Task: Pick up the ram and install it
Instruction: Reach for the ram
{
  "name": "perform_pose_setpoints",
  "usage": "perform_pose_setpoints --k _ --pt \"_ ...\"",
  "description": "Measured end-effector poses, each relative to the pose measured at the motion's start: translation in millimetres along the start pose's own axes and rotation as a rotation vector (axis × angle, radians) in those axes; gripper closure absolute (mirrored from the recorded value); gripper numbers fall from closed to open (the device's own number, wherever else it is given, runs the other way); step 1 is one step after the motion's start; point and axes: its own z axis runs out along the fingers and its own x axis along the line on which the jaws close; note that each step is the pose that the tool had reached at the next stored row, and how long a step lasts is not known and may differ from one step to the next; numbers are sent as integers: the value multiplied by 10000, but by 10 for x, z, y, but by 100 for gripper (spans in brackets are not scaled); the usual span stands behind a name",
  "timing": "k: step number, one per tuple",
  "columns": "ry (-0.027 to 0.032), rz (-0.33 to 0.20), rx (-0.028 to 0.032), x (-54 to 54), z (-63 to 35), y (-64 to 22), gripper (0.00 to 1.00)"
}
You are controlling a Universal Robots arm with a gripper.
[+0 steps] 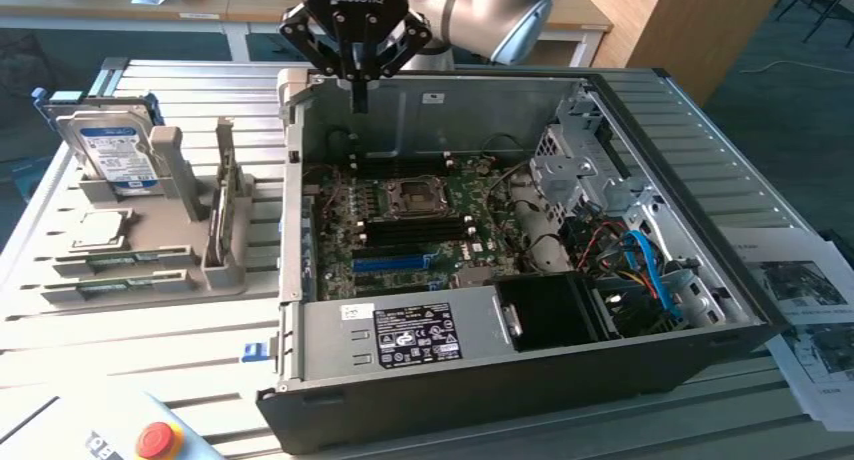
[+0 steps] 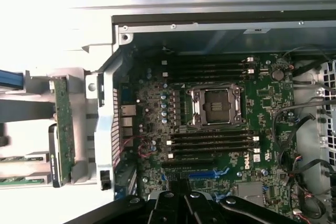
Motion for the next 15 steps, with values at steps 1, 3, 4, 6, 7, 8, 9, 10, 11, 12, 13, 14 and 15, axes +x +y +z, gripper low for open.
perform_pose_setpoints --k 1,3,4,6,7,8,9,10,11,12,13,14,15 --pt "0 0 0 22 0 -2 90" --pt "0 -1 0 61 -2 -5 90" --pt "0 -2 0 76 -2 -6 90" --pt "1 -2 0 105 -3 -8 90" --pt "0 -3 0 120 -3 -9 90" --pt "0 -2 0 136 -3 -10 90" --pt "0 -3 0 153 -4 -11 90" --pt "0 -4 0 172 -4 -12 90" --pt "0 -4 0 194 -5 -13 90" --pt "1 -4 1 219 -5 -15 90" --pt "0 -3 0 247 -5 -16 90" --pt "1 -3 0 272 -6 -18 90" --pt "0 -2 -1 298 -6 -19 90"
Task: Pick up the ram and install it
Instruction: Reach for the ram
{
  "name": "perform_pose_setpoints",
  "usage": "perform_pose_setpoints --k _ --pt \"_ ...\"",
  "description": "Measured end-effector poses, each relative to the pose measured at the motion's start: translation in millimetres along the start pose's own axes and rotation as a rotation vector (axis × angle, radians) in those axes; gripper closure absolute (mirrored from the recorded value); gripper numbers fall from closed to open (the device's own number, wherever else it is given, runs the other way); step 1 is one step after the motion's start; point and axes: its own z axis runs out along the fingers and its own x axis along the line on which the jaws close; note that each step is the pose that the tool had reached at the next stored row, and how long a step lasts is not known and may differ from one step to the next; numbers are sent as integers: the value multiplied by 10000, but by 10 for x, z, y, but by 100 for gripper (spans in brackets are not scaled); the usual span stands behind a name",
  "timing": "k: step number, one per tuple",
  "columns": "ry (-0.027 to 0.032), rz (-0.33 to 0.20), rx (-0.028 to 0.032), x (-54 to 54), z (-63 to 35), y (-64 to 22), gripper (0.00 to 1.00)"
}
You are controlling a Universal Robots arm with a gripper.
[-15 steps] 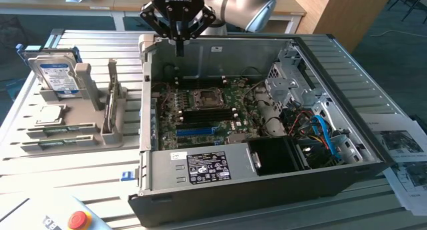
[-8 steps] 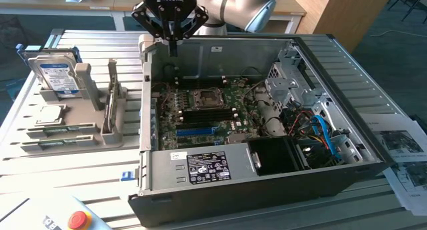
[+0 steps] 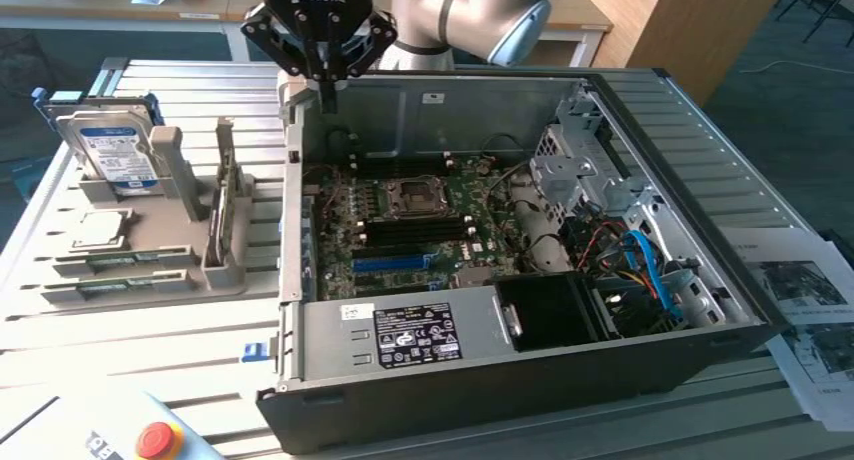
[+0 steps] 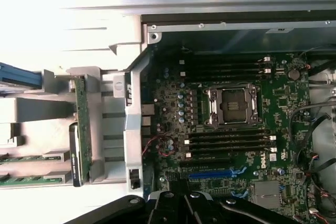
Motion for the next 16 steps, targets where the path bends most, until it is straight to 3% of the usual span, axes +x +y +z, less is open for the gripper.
perform_pose_setpoints --k 16 --pt "0 -1 1 417 -8 -19 90"
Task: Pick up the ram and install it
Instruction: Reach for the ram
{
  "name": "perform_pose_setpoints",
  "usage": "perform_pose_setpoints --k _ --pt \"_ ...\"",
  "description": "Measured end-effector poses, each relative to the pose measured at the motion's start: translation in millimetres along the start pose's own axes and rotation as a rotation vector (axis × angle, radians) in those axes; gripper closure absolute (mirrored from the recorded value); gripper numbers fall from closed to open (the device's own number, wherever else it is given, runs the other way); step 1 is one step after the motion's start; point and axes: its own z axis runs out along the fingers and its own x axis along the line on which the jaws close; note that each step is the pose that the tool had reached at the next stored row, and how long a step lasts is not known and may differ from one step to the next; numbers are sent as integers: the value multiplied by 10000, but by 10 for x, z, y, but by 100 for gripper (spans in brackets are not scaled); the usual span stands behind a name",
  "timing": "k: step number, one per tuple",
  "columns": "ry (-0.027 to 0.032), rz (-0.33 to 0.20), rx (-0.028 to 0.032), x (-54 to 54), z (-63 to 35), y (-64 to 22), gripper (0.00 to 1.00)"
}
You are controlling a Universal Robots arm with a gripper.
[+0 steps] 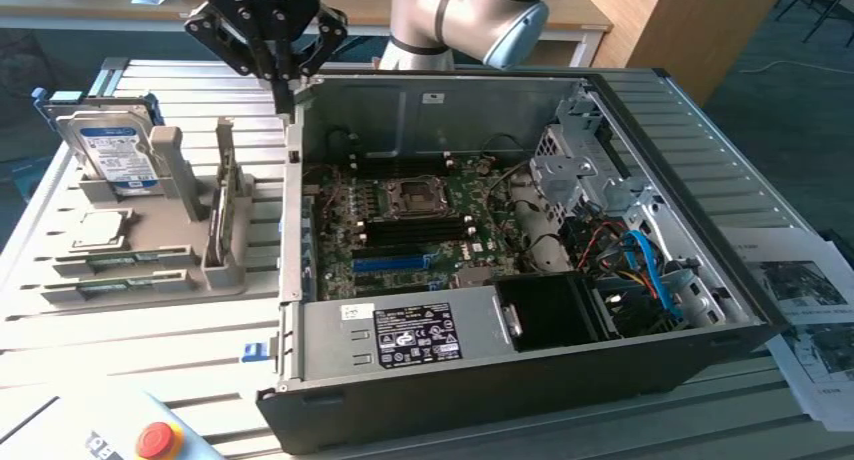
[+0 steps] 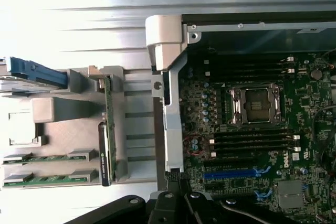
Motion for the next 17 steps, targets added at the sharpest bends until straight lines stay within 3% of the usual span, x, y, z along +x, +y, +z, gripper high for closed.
perform_pose_setpoints --k 17 --pt "1 0 1 642 -14 -11 90"
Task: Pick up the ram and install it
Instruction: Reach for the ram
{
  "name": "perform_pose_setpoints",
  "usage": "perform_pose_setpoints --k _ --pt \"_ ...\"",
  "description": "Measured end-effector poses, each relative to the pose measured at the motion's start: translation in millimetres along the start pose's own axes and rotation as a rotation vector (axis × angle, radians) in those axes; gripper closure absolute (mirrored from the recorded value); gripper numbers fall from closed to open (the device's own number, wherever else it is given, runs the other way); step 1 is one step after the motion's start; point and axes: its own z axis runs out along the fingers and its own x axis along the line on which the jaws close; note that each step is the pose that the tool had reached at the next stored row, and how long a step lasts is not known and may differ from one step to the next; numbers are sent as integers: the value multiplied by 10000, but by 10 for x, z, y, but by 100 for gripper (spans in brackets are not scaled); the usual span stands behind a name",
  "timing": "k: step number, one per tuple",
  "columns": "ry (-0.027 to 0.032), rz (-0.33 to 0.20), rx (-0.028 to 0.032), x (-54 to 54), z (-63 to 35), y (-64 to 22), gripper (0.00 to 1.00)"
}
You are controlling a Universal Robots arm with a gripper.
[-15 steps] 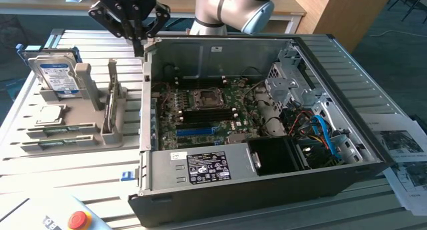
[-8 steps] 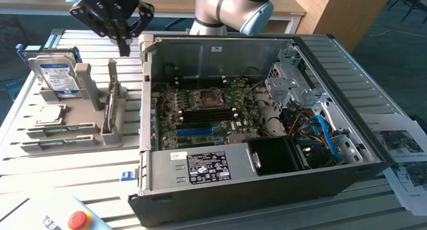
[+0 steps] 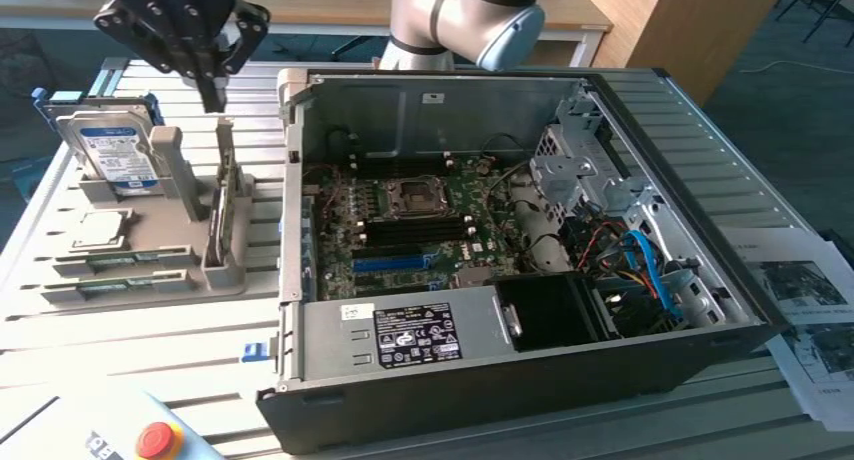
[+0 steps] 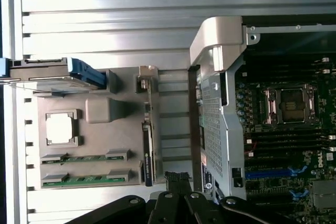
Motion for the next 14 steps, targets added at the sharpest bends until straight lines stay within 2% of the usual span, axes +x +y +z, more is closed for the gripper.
perform_pose_setpoints --k 14 --pt "0 1 0 483 -9 -19 90"
